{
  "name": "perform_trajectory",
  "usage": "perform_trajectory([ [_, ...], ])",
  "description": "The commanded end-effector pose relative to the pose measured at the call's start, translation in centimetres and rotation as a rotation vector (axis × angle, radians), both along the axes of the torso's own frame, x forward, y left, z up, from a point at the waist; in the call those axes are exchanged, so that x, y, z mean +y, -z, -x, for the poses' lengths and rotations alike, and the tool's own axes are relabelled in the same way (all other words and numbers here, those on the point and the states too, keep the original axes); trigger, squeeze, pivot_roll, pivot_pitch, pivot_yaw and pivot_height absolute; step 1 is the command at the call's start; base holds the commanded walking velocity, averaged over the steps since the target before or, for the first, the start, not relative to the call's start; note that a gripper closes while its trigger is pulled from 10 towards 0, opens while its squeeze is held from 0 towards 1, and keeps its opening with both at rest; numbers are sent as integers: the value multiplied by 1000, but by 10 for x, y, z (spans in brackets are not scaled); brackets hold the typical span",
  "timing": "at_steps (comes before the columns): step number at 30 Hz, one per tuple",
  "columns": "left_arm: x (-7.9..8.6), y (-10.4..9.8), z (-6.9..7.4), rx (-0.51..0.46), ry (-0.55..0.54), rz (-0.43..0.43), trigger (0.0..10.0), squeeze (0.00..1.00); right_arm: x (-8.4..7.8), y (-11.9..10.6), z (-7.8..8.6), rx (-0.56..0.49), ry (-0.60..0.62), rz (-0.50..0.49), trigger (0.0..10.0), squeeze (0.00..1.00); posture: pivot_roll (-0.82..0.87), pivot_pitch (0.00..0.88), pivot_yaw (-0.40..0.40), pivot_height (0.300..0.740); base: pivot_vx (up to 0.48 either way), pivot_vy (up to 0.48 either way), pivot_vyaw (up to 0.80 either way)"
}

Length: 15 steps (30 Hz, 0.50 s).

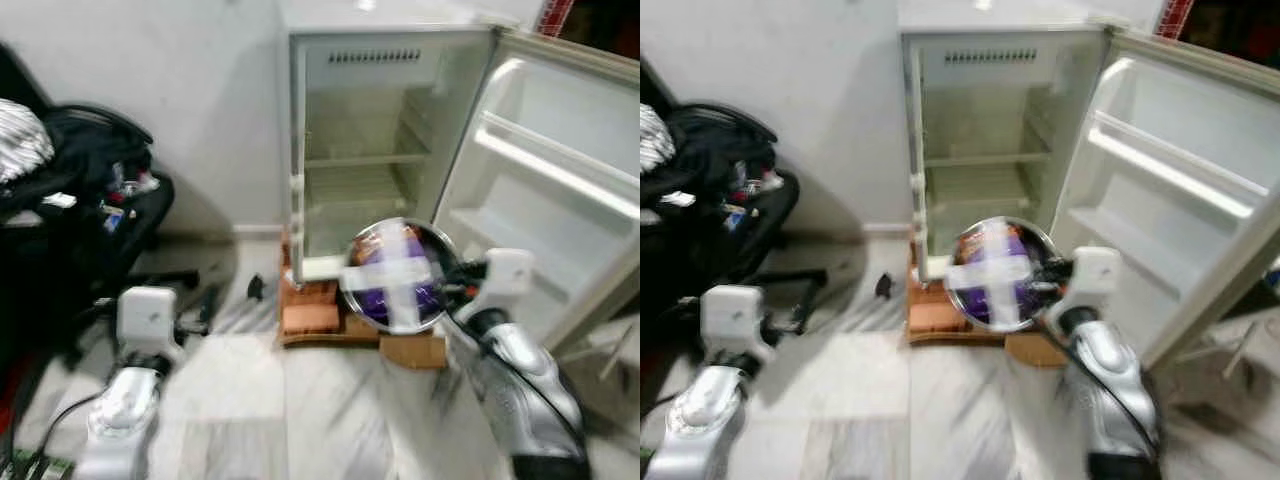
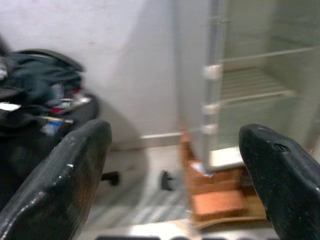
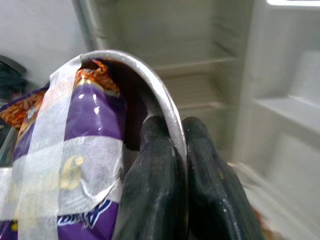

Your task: Restocking fridge

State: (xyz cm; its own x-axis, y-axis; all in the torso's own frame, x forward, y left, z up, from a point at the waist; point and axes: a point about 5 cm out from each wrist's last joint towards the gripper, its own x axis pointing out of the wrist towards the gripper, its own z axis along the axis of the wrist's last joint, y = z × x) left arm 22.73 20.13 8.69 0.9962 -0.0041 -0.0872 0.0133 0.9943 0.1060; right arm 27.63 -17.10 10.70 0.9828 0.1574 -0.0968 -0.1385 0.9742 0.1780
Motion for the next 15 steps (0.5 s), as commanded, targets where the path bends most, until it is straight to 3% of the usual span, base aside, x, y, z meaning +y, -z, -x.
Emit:
perform_trajectory([
  [1, -6, -5, -4, -20, 27, 17, 10000, 0, -7, -8, 0, -29, 17, 16, 10000, 0, 65, 4, -43, 740, 480, 0, 0],
  [15, -9, -2, -3, 3, 37, 25, 10000, 0, -4, -6, -2, -20, 25, 7, 10000, 0, 66, 7, -45, 740, 480, 0, 0],
])
